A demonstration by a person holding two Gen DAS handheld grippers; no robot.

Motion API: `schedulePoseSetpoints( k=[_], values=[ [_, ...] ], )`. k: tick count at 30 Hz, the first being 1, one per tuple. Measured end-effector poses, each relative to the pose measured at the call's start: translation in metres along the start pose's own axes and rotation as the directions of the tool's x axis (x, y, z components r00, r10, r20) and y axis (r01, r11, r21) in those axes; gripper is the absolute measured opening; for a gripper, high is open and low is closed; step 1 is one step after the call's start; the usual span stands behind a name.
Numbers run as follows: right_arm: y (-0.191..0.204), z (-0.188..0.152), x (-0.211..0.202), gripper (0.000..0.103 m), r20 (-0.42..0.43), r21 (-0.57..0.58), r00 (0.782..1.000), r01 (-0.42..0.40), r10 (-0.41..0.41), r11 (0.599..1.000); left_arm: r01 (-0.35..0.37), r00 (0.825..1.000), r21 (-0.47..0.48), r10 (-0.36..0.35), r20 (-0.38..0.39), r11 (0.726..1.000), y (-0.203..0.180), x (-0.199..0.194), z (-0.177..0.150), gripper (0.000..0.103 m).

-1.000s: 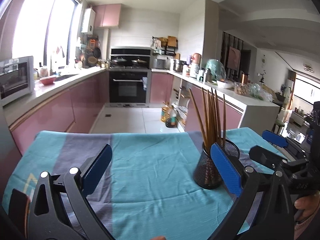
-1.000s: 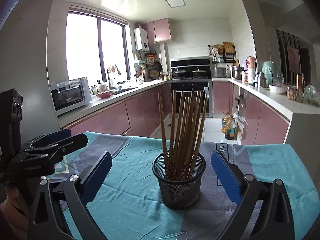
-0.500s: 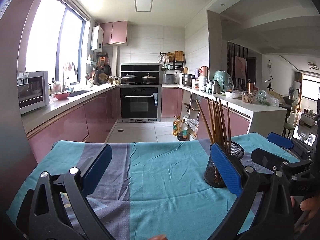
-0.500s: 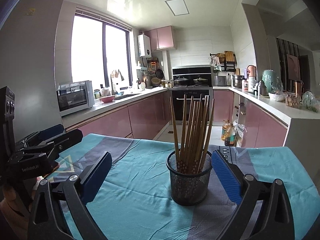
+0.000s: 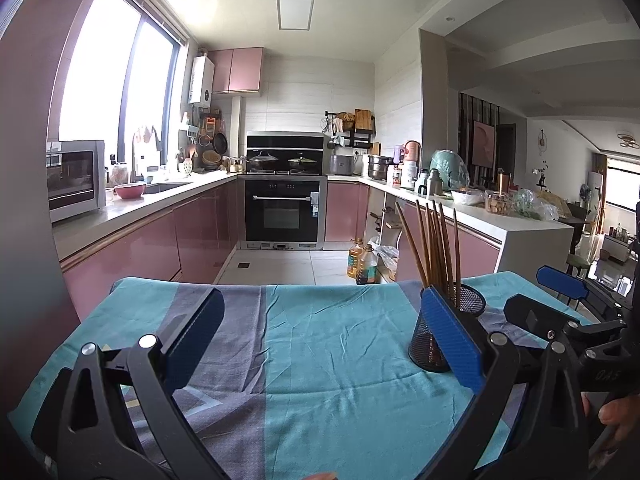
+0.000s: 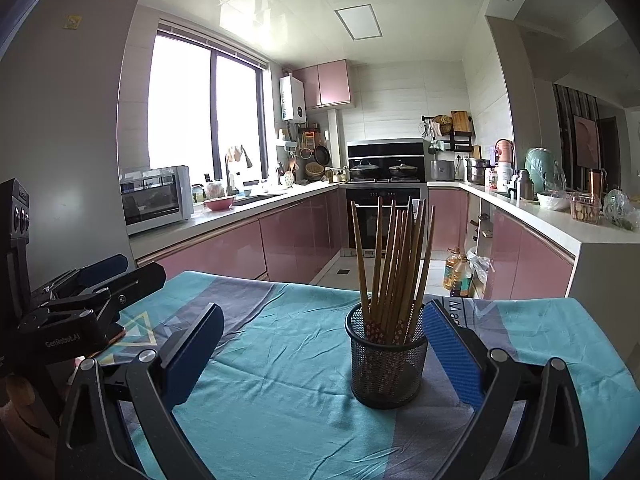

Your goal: Organize utensils

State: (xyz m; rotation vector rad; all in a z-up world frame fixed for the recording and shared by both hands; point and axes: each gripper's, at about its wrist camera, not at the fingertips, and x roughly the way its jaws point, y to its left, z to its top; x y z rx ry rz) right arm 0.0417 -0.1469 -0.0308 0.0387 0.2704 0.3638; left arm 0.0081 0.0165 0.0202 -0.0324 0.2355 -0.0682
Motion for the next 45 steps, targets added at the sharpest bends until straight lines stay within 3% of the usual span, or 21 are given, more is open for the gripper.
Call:
schedulePoseSetpoints(
  k=[45],
  values=[
    [0.0017, -0.0026, -0.0035, 0.096, 0.008, 0.018, 1.0, 0.01, -0.01, 1.0, -0.017, 1.0, 0.009, 0.017, 0.021, 1.0, -0.0065, -0.0064, -0.0018, 0.097]
  ],
)
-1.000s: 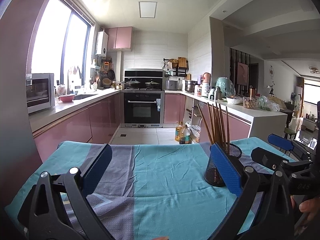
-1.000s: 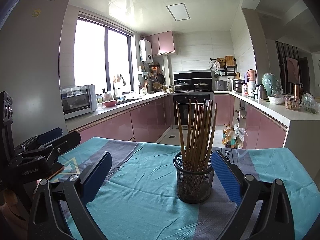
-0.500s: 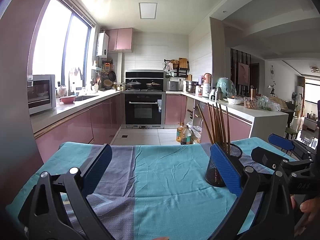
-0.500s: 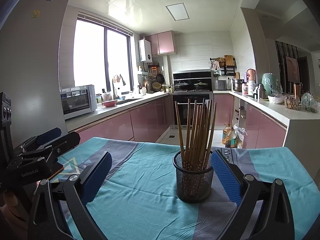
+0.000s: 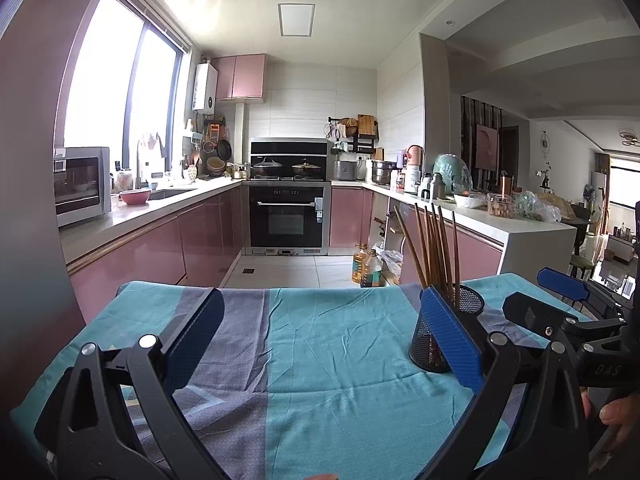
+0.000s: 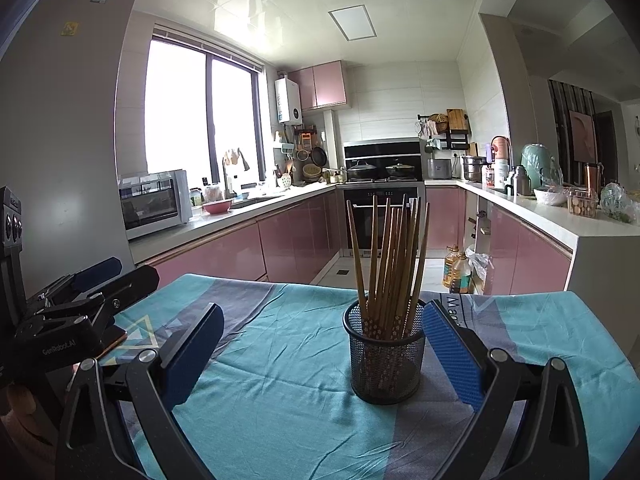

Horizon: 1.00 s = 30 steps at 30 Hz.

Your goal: Organize utensils

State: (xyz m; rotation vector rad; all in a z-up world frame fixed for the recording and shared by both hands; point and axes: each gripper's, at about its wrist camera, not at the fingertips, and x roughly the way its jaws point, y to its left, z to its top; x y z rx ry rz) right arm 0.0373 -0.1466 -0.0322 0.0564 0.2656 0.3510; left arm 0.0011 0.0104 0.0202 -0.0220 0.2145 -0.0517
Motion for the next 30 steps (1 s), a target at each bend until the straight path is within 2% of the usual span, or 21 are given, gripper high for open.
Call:
schedulePoseSetpoints(
  k=[30],
  values=[
    [-0.0025, -0.0013, 0.0007, 0.096, 0.002, 0.015, 1.0, 0.011, -0.011, 1.0, 0.0, 1.0, -0.001, 0.0, -0.001, 1.0, 0.0005, -0.0004, 0.0, 0.097]
  ],
)
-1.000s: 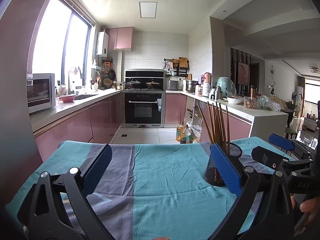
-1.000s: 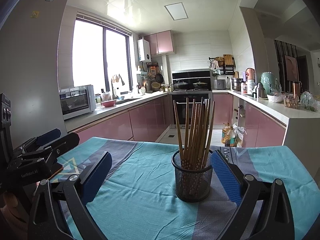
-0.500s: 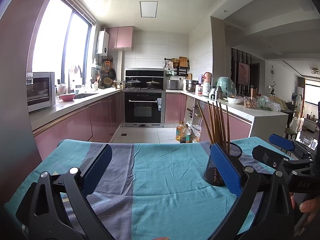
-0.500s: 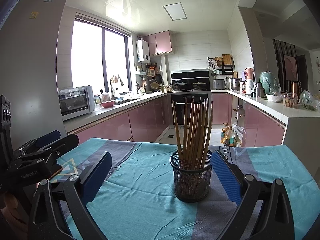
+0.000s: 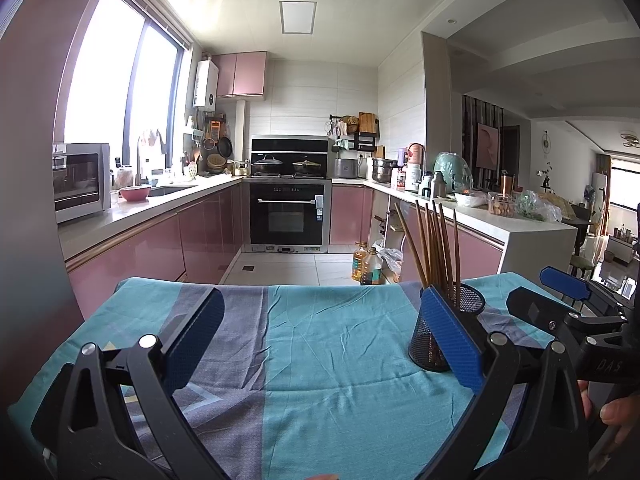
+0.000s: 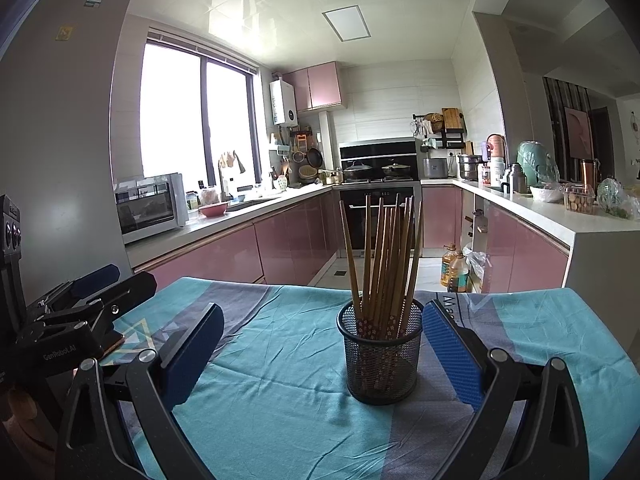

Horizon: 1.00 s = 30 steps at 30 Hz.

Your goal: Organize utensils

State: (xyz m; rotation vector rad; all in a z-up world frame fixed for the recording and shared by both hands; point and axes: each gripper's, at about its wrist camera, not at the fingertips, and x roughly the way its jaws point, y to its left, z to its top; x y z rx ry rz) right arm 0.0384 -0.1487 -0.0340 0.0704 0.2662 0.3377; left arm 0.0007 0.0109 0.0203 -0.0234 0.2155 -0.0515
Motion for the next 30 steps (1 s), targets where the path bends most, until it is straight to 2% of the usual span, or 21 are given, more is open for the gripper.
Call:
schedulePoseSetpoints(
  k=[30],
  values=[
    [-0.0007, 0.002, 0.0004, 0.096, 0.005, 0.009, 1.0, 0.01, -0.01, 1.0, -0.001, 1.0, -0.002, 0.001, -0.001, 1.0, -0.0001, 0.0, -0.0002, 0.097]
  ],
)
